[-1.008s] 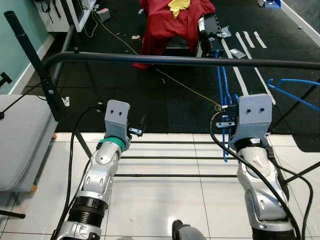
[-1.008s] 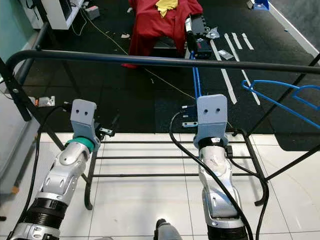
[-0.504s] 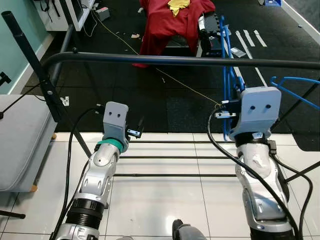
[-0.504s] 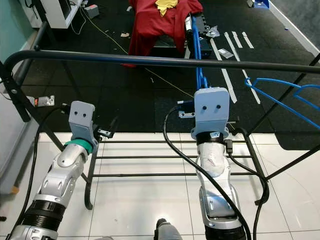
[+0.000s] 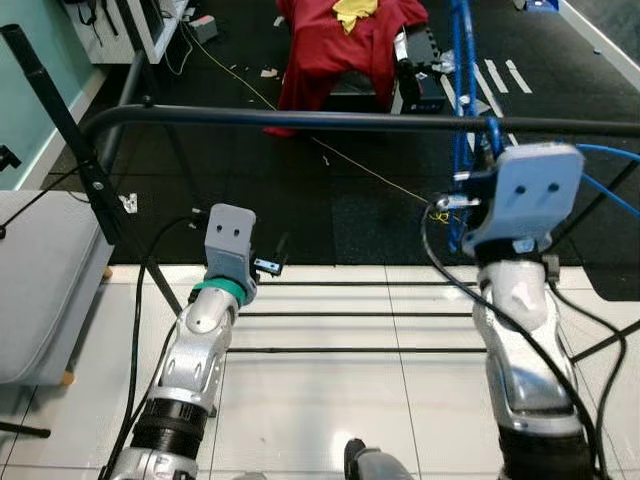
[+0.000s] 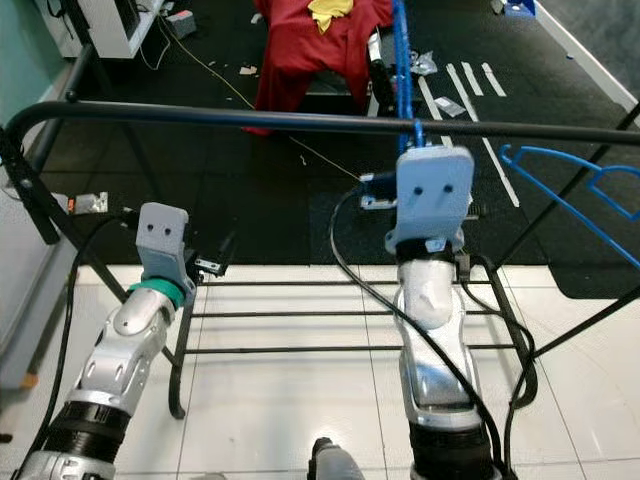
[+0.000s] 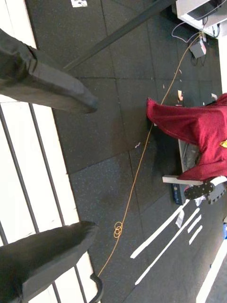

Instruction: Hang hanger

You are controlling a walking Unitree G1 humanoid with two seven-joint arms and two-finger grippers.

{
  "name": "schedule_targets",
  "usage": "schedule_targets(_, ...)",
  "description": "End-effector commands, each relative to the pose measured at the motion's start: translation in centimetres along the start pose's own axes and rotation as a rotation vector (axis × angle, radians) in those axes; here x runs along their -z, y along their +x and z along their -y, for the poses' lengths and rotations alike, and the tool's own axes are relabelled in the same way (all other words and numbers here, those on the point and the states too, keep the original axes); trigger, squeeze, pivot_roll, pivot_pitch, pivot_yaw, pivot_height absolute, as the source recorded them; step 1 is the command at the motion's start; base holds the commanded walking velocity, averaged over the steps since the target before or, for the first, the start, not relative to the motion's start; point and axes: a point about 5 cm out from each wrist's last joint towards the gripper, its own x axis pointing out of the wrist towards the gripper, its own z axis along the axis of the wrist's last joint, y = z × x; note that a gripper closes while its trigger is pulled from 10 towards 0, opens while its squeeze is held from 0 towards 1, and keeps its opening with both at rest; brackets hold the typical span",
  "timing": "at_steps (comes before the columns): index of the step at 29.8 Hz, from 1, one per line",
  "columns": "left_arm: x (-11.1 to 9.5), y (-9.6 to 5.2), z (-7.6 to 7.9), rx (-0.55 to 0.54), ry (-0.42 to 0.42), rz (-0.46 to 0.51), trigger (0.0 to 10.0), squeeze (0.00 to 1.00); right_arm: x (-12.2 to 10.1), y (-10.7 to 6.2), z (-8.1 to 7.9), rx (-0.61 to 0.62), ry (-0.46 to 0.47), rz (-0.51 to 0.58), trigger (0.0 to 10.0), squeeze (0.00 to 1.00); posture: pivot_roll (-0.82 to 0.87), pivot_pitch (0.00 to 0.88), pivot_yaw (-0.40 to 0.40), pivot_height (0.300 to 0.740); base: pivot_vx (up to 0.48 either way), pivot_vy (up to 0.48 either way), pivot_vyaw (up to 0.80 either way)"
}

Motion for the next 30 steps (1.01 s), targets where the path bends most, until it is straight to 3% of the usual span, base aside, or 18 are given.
schedule_targets(1, 0.2, -0.1, 0.1, 0.008, -0.004, 0.002, 10.0, 0.0, 0.3, 0.4, 0.5, 0.009, 0.003, -0.002, 10.0, 0.0, -0.11, 0.082, 0.042, 0.74, 0.0, 0.0, 0.0)
schedule_targets(13, 0.4, -0.5, 0.0, 0.001, -0.003, 0.002, 10.0, 0.0, 0.8, 1.9, 0.6, 0.0, 0.087, -0.064, 10.0, 0.0, -0.1, 0.073, 0.032, 0.74, 0.0, 0.0, 0.0)
schedule_targets(16, 0.3, -0.5, -0.2, 0.003, 0.002, 0.007, 10.0, 0.0, 0.0, 3.7, 0.7, -0.031, 0.128, -0.102, 10.0, 0.0, -0.1, 0.065, 0.031, 0.74, 0.0, 0.0, 0.0)
schedule_targets(30, 0.1, -0.5, -0.4, -0.002, 0.014, 0.015, 10.0, 0.0, -3.2, 5.9, 0.6, -0.098, 0.144, -0.086, 10.0, 0.0, -0.1, 0.053, 0.024, 0.74, 0.0, 0.0, 0.0)
